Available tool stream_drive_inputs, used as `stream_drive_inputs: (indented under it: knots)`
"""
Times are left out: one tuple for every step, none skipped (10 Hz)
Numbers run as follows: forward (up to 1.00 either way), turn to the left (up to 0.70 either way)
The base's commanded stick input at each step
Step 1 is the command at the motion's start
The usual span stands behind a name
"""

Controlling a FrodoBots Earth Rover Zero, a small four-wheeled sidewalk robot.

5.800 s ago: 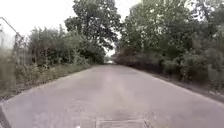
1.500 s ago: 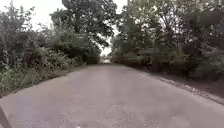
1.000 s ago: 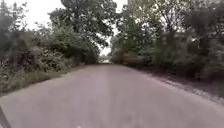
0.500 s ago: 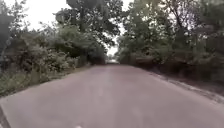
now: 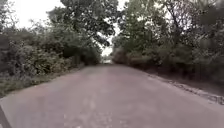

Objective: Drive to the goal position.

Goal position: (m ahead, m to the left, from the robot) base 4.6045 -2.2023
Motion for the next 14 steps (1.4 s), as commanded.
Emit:
stream_drive_inputs:
  knots:
    - [1.00,-0.14]
    - [1.00,-0.14]
    - [1.00,-0.14]
    - [1.00,-0.14]
    - [1.00,-0.14]
    - [1.00,-0.13]
    - [1.00,-0.11]
    - [1.00,-0.05]
    - [1.00,-0.04]
    - [1.00,-0.04]
    - [1.00,-0.03]
    - [1.00,-0.03]
    - [1.00,-0.03]
    - [1.00,-0.03]
